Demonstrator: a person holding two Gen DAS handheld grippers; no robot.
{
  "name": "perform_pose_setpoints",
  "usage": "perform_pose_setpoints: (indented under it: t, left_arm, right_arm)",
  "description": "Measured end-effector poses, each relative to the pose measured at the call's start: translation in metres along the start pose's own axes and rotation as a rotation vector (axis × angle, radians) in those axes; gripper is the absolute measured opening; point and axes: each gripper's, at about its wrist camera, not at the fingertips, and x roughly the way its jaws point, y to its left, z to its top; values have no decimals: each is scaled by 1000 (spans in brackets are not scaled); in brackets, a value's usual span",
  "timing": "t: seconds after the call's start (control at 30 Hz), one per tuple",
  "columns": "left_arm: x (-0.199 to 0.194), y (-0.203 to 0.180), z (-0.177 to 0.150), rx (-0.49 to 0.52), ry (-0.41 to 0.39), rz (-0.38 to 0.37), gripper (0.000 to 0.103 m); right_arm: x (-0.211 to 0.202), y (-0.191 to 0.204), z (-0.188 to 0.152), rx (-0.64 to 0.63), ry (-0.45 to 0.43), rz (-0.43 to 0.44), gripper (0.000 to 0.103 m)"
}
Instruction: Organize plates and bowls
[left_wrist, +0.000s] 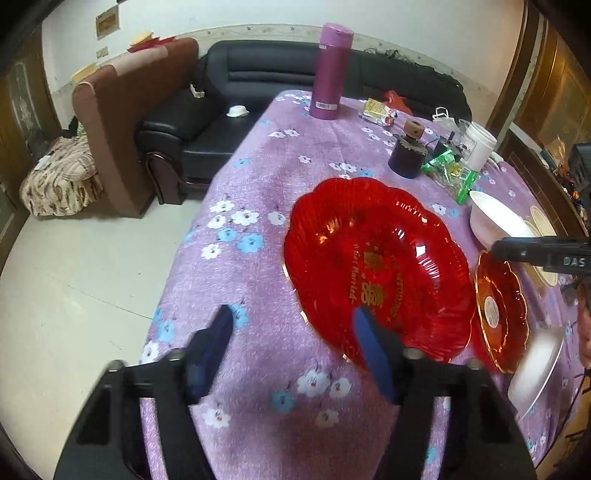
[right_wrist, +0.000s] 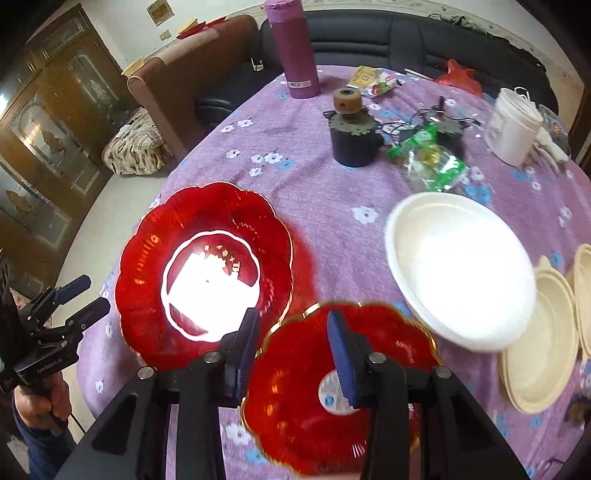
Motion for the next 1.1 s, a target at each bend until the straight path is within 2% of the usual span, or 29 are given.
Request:
perform_pose_setpoints:
  t: [0.07,0.1,0.13,0.2,0.33,0.4,0.6,0.67,0.8,1.1]
  left_arm:
    - [6,0,3,-6,13,-11,46]
    - [9,0,4,-6,17,-13,46]
    - [12,-1,4,-5,19,-12,46]
    - [17,1,6,-15,25,-16,46]
    - [23,3,9,-17,26,-7,42]
    - [28,2,11,-15,35,-6,31]
    - [39,0,12,-4,47,-2,17]
    - [41,0,11,-7,48,-4,16]
    - [42,-1,11,-2,44,0,15]
    - [36,-1,9,0,29,19,15]
  right_arm:
    - [9,1,5,-2,12,5,39]
    - [13,0,8,0,15,4,33]
    - [18,-1,10,9,23,6,32]
    - [24,-3,14,22,29,26,31]
    - [35,-6,20,28,29,10,31]
    - [41,-6,21,27,37,4,31]
    - [53,-7,22,31,63,-5,28]
    - [55,-7,21,35,64,-1,28]
    - [59,-5,19,37,75,1,15]
    - [56,7,13,26,65,-2,11]
